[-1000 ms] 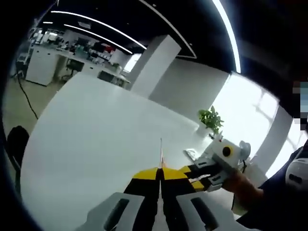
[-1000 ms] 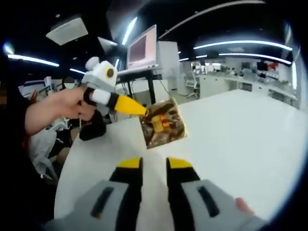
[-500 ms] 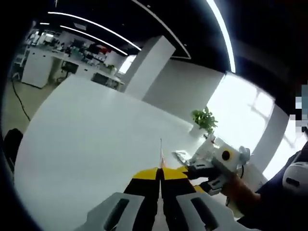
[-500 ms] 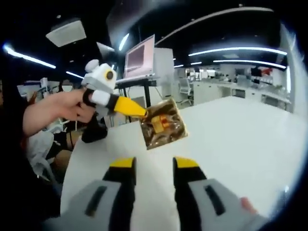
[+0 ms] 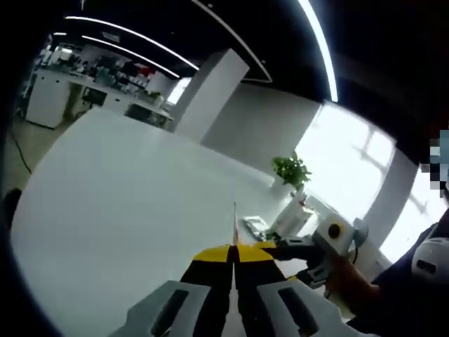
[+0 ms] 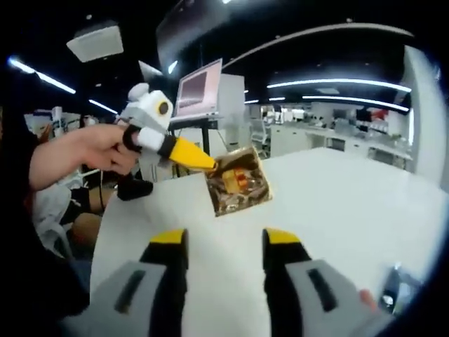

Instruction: Arrange the skincare products in the storage area until every visible bottle or jar stands upright without overlapping.

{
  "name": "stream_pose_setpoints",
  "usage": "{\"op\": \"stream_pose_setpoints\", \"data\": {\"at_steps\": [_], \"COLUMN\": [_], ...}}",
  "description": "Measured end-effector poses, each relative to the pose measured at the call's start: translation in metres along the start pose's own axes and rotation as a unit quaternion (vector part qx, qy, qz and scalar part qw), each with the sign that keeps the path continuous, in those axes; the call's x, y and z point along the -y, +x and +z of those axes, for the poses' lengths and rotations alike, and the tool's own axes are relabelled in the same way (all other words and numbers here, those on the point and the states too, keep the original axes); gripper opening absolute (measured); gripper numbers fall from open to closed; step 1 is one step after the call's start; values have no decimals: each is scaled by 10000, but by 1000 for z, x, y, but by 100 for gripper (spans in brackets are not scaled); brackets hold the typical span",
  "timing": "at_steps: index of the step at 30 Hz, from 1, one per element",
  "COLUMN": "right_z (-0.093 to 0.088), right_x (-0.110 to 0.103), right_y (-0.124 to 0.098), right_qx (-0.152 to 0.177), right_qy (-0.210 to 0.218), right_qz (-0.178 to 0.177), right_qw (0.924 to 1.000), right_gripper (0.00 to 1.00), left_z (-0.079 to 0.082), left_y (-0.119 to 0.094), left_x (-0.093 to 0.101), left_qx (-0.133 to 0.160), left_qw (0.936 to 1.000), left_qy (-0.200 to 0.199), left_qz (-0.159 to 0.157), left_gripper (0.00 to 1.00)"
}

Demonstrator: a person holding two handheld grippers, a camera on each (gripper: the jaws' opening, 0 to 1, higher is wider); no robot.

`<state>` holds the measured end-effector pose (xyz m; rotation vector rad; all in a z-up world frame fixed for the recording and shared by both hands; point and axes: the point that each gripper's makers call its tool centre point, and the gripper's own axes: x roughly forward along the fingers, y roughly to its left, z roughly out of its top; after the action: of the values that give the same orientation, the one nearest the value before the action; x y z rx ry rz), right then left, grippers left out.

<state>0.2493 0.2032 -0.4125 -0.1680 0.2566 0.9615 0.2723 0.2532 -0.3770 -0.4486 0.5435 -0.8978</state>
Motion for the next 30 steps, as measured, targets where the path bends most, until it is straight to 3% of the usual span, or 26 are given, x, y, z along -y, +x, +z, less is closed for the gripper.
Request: {"op": "stream_pose_setpoints", "data": {"at_steps": [6,17,21,30], "right_z": [-6,-21,-24,-36], "right_x": [7,15,19,21], "right_y": [-12,-33,-40,-51], "right_qx": [-38,-67,-25,-72], "right_qy": [-100,-37,17,142], "right_qz": [-216,-406,-548,-610], "right_qw": [9997,9991,9985,9980], "right_gripper": [68,86,100,100], "left_z": [0,-7,-8,-5], "left_y": [10,30,38,58], "left_x": [6,20,26,35], "left_qx": [-21,-79,-40,261], "left_qw": [9999,9997,9992,9956], "left_qy": [-63,-88,-220,-743], "left_qz": [-131,-226,-317,-513], "left_gripper": [0,0,0,0]}}
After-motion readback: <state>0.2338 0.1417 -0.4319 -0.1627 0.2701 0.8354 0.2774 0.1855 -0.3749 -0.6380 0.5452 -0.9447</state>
